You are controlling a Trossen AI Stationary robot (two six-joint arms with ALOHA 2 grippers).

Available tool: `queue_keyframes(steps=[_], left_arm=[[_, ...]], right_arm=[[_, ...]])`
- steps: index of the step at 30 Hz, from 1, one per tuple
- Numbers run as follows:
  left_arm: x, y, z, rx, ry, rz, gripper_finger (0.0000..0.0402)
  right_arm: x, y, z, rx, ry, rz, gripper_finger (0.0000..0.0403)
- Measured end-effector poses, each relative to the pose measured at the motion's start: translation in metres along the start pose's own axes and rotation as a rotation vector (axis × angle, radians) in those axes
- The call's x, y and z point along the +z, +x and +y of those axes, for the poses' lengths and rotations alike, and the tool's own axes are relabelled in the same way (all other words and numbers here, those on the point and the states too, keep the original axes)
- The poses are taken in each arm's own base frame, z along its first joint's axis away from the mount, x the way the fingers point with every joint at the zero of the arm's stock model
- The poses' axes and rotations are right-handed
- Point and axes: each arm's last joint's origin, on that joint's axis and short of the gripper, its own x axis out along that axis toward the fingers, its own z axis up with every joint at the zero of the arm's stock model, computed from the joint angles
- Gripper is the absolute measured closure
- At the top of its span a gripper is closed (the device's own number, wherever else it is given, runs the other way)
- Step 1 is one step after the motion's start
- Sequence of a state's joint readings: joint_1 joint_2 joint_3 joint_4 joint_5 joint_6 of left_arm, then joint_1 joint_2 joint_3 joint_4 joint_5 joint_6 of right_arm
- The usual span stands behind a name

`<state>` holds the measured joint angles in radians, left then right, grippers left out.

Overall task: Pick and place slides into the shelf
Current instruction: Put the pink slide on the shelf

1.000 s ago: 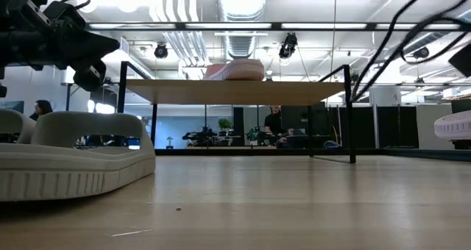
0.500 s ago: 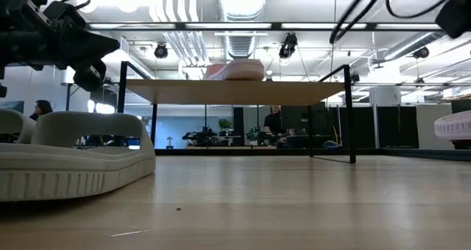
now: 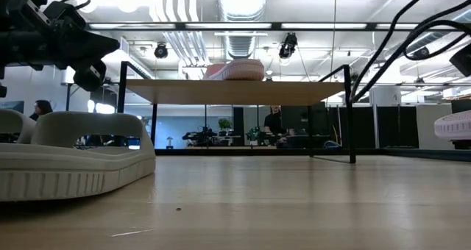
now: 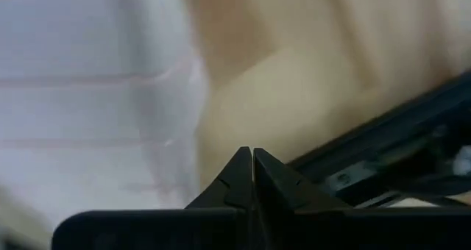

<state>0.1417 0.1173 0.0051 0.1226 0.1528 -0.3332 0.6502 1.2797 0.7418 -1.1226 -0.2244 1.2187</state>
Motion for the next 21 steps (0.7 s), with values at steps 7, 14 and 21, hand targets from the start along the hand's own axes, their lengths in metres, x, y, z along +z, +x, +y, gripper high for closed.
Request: queue_keyframes(steps=[7,14,21], left_arm=[[0.000,0.000,0.000,0.000,0.000,0.000,0.0401],[0.000,0.000,0.000,0.000,0.000,0.000,0.0401],[0.000,0.000,0.000,0.000,0.000,0.000,0.0401]], right_arm=[[0.004,-0.005,0.026,0.297,-0.136,0.033,0.0394],[0.007,-0.016,0.042,0.456,-0.149,-0.006,0.0394],[0.009,-0.028,0.054,0.566,-0.182,-0.066,0.0394]])
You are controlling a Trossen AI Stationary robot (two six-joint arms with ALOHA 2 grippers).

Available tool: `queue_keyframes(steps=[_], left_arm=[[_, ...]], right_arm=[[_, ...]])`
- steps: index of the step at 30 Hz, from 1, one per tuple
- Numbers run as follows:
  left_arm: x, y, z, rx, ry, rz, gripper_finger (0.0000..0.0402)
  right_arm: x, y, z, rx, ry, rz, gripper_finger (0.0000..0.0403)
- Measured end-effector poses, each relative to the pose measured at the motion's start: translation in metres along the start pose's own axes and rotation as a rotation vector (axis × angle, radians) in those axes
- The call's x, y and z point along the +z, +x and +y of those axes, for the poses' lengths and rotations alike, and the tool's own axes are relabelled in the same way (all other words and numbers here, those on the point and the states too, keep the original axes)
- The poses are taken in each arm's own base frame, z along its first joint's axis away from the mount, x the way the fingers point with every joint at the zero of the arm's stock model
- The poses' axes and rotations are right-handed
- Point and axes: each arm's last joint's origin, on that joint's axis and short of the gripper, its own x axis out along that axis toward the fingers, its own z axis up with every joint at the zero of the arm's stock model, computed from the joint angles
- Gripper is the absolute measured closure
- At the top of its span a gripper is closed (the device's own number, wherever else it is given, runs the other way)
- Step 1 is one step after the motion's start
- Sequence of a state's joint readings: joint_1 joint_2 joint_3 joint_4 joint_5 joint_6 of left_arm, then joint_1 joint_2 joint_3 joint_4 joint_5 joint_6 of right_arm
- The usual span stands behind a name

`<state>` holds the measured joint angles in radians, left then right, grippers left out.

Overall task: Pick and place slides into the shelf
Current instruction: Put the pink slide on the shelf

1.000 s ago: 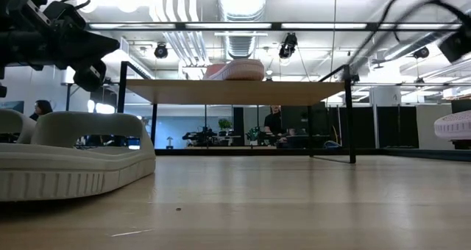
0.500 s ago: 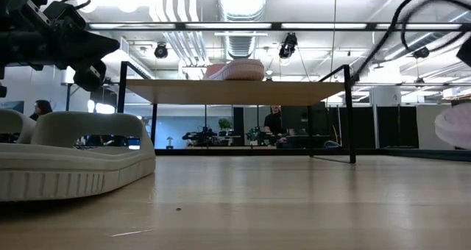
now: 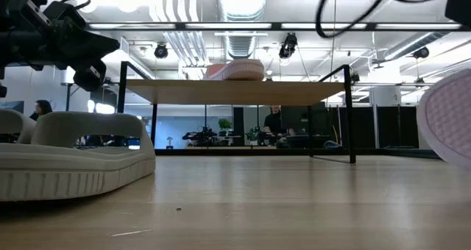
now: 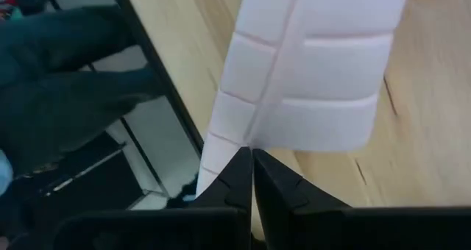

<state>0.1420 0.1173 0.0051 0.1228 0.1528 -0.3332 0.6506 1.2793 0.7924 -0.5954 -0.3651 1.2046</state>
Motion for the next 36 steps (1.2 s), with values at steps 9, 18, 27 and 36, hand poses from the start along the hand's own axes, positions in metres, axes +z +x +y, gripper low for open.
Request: queue_keyframes(steps=[9,18,27,36], left_arm=[[0.000,0.000,0.000,0.000,0.000,0.000,0.0401],[0.000,0.000,0.000,0.001,0.000,0.002,0.0401],[-0.001,0.001,0.000,0.003,-0.002,0.010,0.0401],[-0.001,0.001,0.000,0.004,-0.002,0.011,0.0401]], right_arm=[[0.010,0.011,0.014,0.108,-0.024,-0.027,0.0394],[0.018,0.010,0.034,0.122,-0.151,-0.058,0.0394],[0.025,-0.018,0.057,0.183,-0.307,-0.221,0.0394],[0.017,-0.021,0.020,-0.212,-0.165,-0.127,0.0364]])
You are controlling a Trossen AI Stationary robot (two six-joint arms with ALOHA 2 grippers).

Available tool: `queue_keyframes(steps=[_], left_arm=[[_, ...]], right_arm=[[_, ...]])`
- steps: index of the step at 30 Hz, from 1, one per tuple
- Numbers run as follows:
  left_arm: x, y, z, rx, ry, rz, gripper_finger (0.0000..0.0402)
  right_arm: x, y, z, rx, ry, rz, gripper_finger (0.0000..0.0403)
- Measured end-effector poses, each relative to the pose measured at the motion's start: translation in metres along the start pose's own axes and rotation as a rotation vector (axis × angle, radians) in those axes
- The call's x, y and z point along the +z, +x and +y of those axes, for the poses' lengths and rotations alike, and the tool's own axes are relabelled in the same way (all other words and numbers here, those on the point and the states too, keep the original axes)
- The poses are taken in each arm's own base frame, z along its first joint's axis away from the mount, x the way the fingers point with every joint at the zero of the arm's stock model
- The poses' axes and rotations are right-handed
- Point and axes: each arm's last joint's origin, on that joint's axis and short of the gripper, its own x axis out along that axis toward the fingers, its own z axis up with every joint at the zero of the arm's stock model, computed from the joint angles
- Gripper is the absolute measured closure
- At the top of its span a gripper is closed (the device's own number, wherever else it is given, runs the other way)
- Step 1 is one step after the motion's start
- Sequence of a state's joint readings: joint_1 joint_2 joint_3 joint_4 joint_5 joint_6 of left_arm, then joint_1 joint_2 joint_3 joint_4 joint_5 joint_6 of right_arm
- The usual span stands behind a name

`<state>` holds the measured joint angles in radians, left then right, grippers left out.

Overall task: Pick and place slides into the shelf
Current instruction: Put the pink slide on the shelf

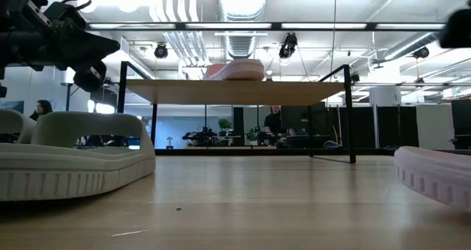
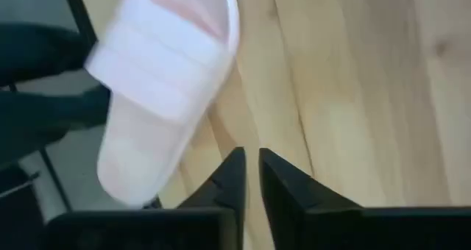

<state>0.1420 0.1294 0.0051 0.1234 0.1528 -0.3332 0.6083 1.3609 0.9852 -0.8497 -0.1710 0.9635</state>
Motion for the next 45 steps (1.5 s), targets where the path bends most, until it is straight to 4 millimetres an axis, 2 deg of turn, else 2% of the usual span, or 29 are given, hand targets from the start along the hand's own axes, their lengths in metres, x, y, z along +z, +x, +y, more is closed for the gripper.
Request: queue_keyframes(steps=[5,9,14,18,23,28,33,40,45], left_arm=[[0.000,0.000,0.000,0.001,0.000,0.002,0.0401],[0.000,0.000,0.000,0.000,0.000,0.001,0.0401],[0.000,0.000,0.000,0.000,0.000,0.002,0.0401],[0.000,0.000,0.000,0.000,0.000,0.002,0.0401],[0.000,0.000,0.000,0.001,0.000,0.002,0.0401],[0.000,0.000,0.000,0.001,0.000,0.001,0.0401],[0.000,0.000,0.000,0.000,0.000,0.001,0.0401],[0.000,0.000,0.000,0.000,0.000,0.000,0.0401],[0.000,0.000,0.000,0.000,0.000,0.001,0.0401]], right_arm=[[-0.004,0.006,-0.001,0.011,0.088,0.025,0.0295],[-0.008,0.008,0.016,0.113,0.204,-0.032,0.0236],[-0.026,0.009,0.040,0.169,0.295,-0.285,0.0189],[-0.047,0.009,0.050,0.229,0.542,-0.483,0.0180],[-0.072,0.013,0.050,0.373,0.892,-0.681,0.0179],[-0.074,0.014,0.056,0.430,0.901,-0.628,0.0179],[-0.074,0.028,0.066,0.452,0.914,-0.536,0.0179],[-0.072,0.077,0.089,0.522,0.933,-0.427,0.0179],[-0.071,0.103,0.090,0.487,0.940,-0.435,0.0179]])
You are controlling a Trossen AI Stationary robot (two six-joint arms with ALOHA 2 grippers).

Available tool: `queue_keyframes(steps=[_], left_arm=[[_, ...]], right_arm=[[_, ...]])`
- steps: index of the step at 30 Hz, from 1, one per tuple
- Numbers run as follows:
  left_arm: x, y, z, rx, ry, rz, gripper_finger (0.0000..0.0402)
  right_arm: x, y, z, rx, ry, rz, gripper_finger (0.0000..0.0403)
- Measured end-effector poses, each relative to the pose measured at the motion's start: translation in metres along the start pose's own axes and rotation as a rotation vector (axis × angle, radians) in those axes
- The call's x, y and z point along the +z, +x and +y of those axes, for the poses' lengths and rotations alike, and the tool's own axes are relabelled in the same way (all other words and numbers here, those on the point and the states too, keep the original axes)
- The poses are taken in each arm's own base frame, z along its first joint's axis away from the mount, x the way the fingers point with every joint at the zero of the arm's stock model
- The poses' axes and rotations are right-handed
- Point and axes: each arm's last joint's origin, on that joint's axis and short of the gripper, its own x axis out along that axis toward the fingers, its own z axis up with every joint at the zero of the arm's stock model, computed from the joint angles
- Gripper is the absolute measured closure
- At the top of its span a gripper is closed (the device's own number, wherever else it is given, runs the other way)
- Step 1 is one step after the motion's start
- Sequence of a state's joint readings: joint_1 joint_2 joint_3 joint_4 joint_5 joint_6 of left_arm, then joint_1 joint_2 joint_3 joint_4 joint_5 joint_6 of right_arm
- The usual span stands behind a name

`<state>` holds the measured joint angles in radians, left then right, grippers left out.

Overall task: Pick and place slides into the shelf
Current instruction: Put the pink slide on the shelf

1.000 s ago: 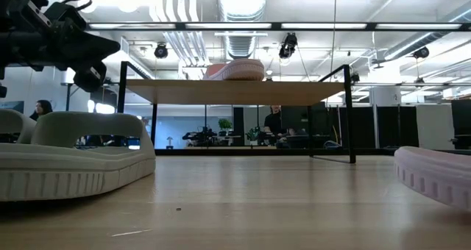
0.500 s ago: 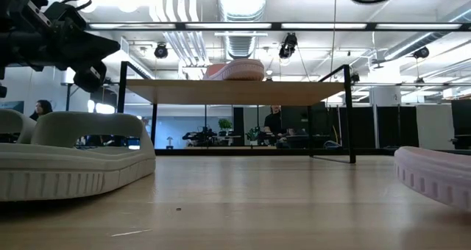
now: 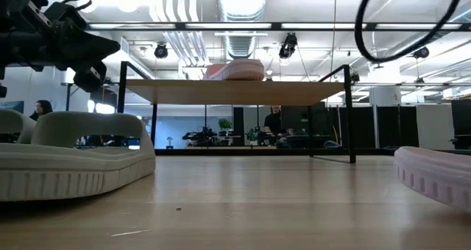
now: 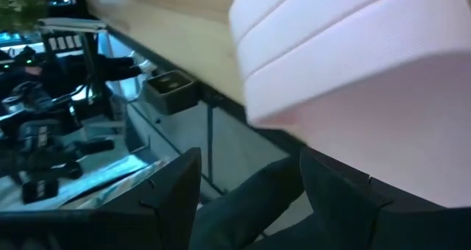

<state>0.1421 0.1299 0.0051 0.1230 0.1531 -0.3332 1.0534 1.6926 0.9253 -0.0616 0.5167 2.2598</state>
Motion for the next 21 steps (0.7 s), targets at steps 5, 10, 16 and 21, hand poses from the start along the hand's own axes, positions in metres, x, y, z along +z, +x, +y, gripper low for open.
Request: queue_keyframes(steps=[5,10,16,21], left_arm=[[0.000,0.000,0.000,0.000,0.000,0.000,0.0401],[0.000,0.000,0.000,0.000,0.000,0.000,0.0401],[0.000,0.000,0.000,0.000,0.000,-0.001,0.0401],[0.000,0.000,0.000,0.001,0.000,0.001,0.0401]], right_arm=[[0.007,0.009,-0.002,-0.016,-0.007,-0.056,0.0179],[0.028,0.019,0.004,-0.039,0.013,-0.147,0.0179],[0.064,0.034,0.017,-0.062,0.074,-0.246,0.0186],[0.093,0.043,0.020,-0.088,0.111,-0.311,0.0219]])
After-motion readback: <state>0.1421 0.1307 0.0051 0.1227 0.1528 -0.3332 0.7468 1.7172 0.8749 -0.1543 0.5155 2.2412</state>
